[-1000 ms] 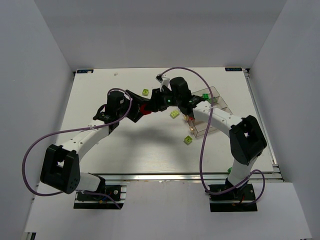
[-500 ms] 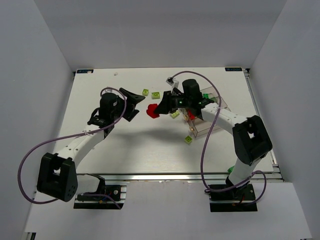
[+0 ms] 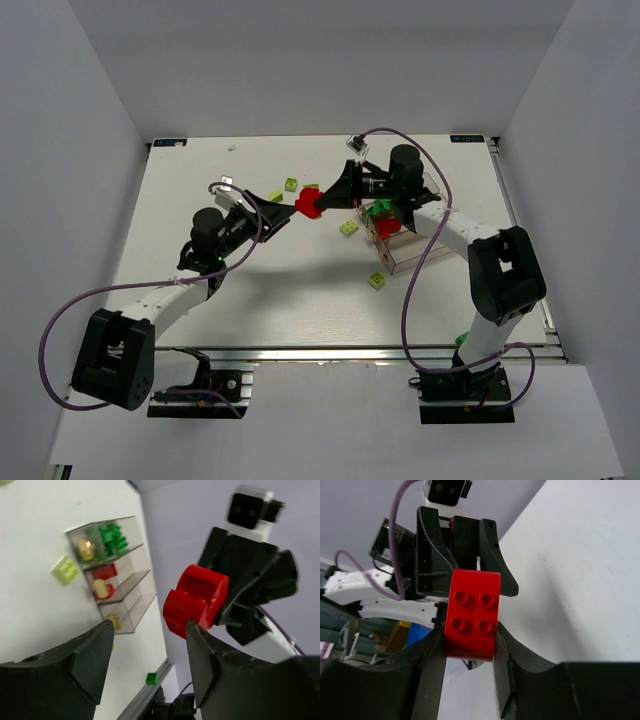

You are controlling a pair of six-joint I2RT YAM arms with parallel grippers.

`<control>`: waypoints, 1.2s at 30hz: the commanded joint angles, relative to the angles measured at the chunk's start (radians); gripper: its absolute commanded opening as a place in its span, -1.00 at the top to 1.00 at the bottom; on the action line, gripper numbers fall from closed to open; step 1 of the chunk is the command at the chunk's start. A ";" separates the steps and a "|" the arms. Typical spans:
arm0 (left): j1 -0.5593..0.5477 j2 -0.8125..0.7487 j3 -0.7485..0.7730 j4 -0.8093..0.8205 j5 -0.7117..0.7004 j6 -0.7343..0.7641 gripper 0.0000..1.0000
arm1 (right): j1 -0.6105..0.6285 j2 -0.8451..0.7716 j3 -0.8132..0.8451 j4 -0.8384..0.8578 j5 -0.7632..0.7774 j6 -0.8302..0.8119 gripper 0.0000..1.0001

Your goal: Sort the legos into containers by color

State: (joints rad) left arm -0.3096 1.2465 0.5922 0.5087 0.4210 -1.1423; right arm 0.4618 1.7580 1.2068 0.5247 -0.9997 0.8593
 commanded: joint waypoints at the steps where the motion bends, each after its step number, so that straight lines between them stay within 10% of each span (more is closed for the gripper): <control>1: 0.003 -0.027 -0.044 0.318 0.096 -0.037 -0.42 | -0.006 0.012 0.002 0.204 -0.053 0.181 1.00; 14: 0.003 0.111 -0.085 0.757 0.174 -0.247 -0.42 | -0.014 0.023 -0.016 0.303 -0.047 0.279 1.00; 36: 0.003 0.126 -0.034 0.527 0.174 -0.126 -0.44 | -0.014 0.011 -0.019 0.316 -0.045 0.293 1.00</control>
State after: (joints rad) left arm -0.3069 1.3712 0.5243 1.0241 0.5877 -1.2835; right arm 0.4515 1.7821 1.1942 0.7963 -1.0325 1.1568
